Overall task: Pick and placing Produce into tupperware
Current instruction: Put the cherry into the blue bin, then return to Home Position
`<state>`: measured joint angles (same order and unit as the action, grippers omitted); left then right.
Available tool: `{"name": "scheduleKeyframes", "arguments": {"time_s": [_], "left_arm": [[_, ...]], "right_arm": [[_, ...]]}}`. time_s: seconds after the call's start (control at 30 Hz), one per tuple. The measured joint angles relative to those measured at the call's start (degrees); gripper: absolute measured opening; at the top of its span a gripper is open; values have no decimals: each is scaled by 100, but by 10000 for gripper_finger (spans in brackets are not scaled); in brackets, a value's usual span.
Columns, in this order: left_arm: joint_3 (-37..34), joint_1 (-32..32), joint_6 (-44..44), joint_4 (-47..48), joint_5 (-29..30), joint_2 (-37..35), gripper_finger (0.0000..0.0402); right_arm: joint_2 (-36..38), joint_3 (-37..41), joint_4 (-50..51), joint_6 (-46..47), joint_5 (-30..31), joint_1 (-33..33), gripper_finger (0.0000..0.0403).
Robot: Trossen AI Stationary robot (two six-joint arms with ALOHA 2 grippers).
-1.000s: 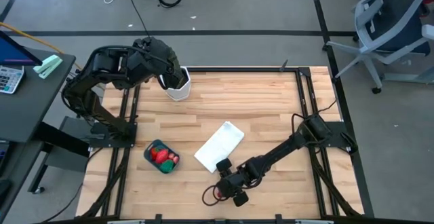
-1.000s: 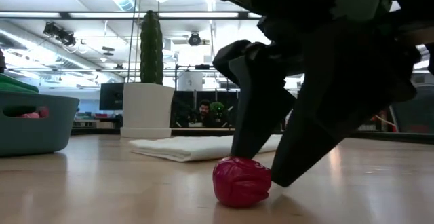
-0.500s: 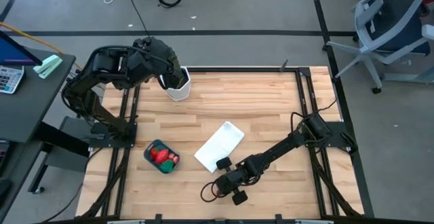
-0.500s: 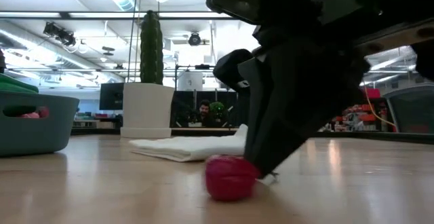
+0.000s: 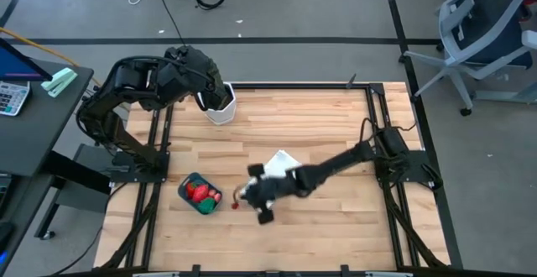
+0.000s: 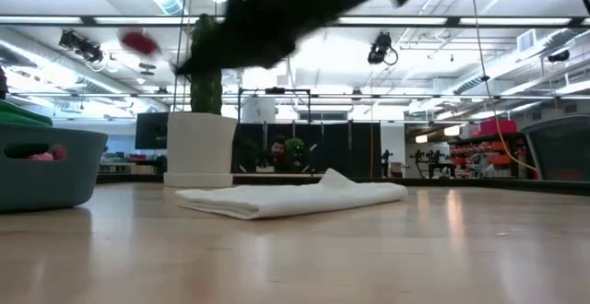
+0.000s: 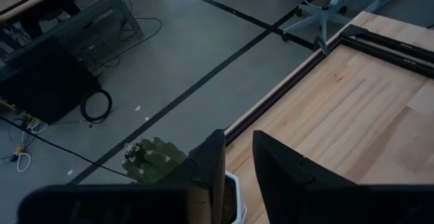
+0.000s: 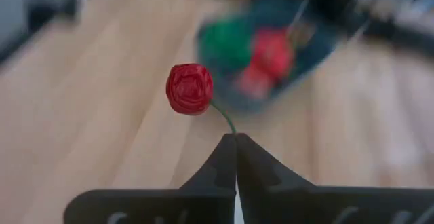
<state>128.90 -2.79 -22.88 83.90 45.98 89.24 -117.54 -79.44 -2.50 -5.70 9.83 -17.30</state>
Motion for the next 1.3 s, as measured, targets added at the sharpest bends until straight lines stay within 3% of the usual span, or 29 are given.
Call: {"name": "scheduleKeyframes", "arguments": {"time_s": [0.13, 0.33, 0.43, 0.6, 0.77, 0.9, 1.1, 1.3], "left_arm": [[1, 0, 16, 0, 0, 0, 80], [2, -74, 21, -58, 2, 1, 87], [2, -174, 217, -242, 5, -1, 90], [4, -303, 304, -513, -6, 1, 89], [4, -350, 315, -595, 3, 1, 82], [4, -343, 391, -503, -68, 1, 81], [4, -343, 547, -376, -107, 1, 89], [4, -343, 549, -352, -127, 1, 90]], "right_arm": [[4, -13, -1149, -593, -793, 493, 2], [-92, -220, -1358, -1209, -1014, 719, 2], [-272, -645, -1182, -1352, -1019, 717, 2], [-710, -2006, 64, -1536, -996, 755, 1], [-1746, -3573, 1156, -1493, -979, 869, 0], [-2437, -4414, 1329, -1497, -1031, 894, 0], [-2923, -4919, 1595, -1522, -1030, 1001, 7], [-2968, -4950, 1637, -1059, -1023, 1093, 67]]}}
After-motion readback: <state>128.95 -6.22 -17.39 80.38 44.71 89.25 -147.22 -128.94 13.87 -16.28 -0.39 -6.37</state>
